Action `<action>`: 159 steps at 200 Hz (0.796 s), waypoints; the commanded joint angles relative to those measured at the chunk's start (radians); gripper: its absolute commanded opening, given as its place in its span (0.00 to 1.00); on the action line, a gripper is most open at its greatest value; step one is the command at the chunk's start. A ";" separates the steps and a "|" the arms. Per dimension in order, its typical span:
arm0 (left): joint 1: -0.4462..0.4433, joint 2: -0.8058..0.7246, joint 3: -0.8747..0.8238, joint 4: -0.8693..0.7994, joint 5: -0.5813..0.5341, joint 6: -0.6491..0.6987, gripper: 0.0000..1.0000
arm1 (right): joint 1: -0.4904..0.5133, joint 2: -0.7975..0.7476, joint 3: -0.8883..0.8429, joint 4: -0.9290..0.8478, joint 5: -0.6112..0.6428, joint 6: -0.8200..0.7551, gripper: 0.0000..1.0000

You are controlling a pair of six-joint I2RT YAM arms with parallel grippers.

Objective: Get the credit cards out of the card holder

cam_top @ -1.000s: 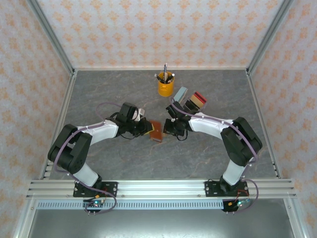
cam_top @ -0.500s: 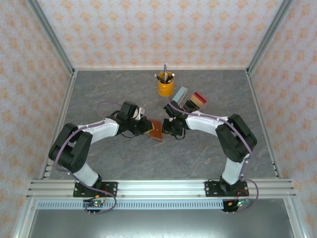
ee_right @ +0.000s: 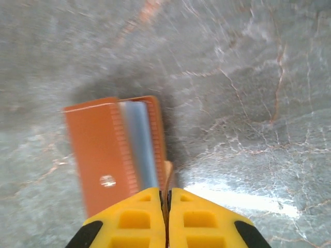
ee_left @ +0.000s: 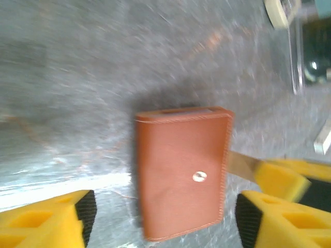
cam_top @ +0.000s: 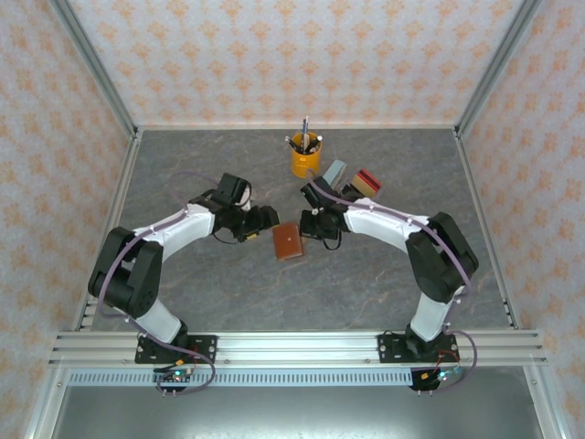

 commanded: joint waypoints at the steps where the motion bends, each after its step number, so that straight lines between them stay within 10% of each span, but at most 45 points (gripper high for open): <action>1: 0.052 -0.077 0.052 -0.139 -0.106 0.043 0.82 | 0.013 -0.049 0.074 -0.043 -0.014 -0.077 0.07; 23: 0.101 -0.129 0.076 -0.214 -0.175 0.070 1.00 | 0.033 -0.019 0.129 -0.028 -0.099 -0.079 0.07; 82: 0.150 -0.234 0.075 -0.296 -0.360 0.066 1.00 | 0.091 0.073 0.245 -0.005 -0.142 -0.043 0.07; 159: 0.150 -0.213 -0.001 -0.156 -0.188 0.044 1.00 | -0.012 0.043 0.144 -0.063 0.045 0.029 0.06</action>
